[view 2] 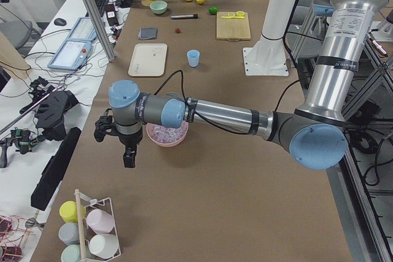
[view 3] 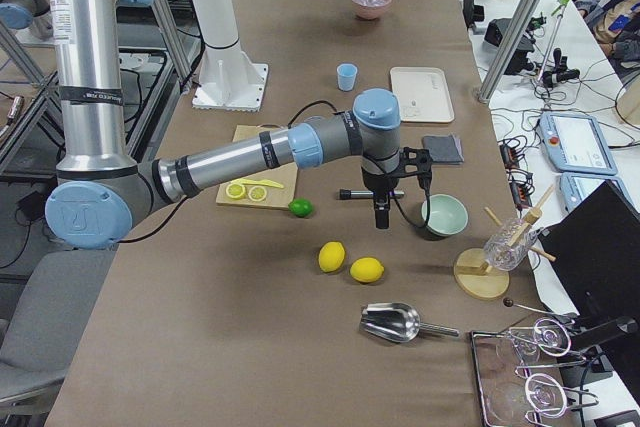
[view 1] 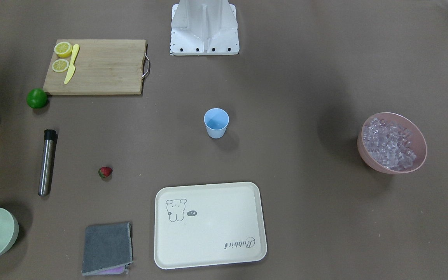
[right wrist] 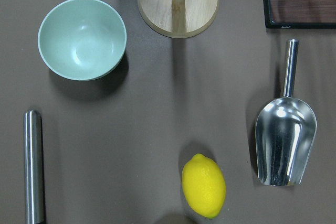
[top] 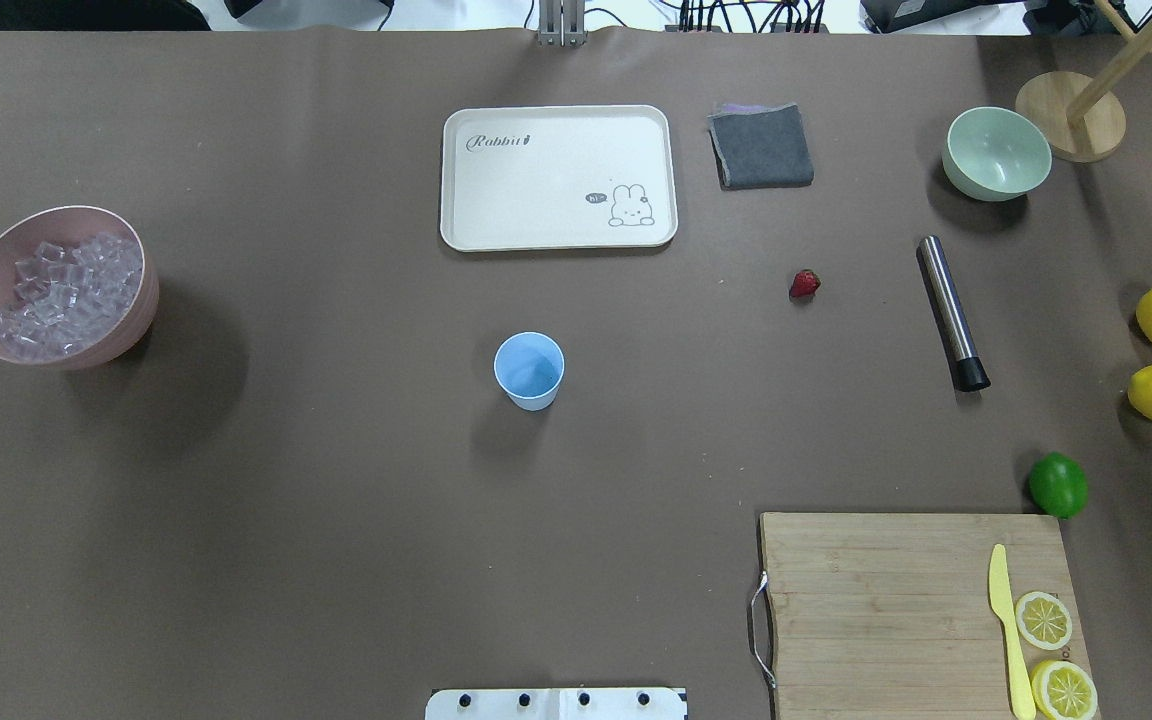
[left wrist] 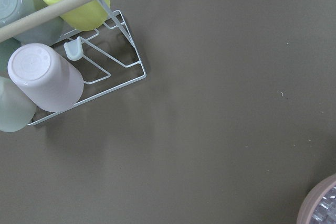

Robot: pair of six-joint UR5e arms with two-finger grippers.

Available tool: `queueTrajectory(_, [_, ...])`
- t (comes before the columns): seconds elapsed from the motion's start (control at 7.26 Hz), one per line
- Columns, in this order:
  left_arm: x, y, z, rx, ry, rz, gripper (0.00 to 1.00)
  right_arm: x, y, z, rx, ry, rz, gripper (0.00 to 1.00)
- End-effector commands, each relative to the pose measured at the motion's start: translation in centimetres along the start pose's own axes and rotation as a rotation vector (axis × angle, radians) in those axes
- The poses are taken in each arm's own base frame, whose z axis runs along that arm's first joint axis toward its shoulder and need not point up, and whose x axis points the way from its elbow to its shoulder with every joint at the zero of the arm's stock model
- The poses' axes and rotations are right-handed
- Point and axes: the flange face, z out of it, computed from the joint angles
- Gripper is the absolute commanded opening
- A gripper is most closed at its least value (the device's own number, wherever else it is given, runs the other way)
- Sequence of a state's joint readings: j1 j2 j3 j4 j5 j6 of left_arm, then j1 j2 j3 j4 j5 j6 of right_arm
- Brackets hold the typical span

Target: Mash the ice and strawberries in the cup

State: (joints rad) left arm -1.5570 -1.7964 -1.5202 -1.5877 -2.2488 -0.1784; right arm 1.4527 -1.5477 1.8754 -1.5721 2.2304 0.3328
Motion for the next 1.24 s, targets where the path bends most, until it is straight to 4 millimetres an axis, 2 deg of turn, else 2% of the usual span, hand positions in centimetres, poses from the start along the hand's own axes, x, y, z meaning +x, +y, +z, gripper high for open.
queueTrajectory(0.0, [0.2, -0.1, -0.3, 0.007, 0.0, 0.006, 0.98, 0.0, 0.0, 0.0, 0.0, 0.0, 0.001, 1.0])
queueTrajectory(0.14, [1.8, -0.2, -2.1, 0.044, 0.002, 0.036, 0.98, -0.1, 0.1, -0.2, 0.006, -0.002, -0.003, 1.0])
queueTrajectory(0.28, [2.2, -0.3, -2.4, 0.051, 0.002, 0.045, 0.98, -0.4, 0.7, -0.8, 0.017, -0.004, -0.012, 1.0])
queueTrajectory(0.41, [2.9, -0.6, -2.2, 0.047, 0.004, 0.049, 0.98, -1.1, 1.1, -1.8, 0.035, -0.011, -0.025, 1.0])
queueTrajectory(0.55, [3.1, -0.6, -1.9, 0.039, 0.005, 0.045, 0.98, -1.2, 0.9, -1.9, 0.042, -0.003, -0.022, 1.0])
queueTrajectory(0.83, [2.8, 0.0, -1.8, 0.037, 0.008, 0.054, 0.98, -0.7, 1.1, -1.5, 0.032, 0.003, -0.013, 1.0])
queueTrajectory(1.1, [3.8, -0.7, -2.6, 0.054, 0.002, 0.069, 0.98, -0.6, 0.8, -1.2, 0.028, 0.003, -0.009, 1.0])
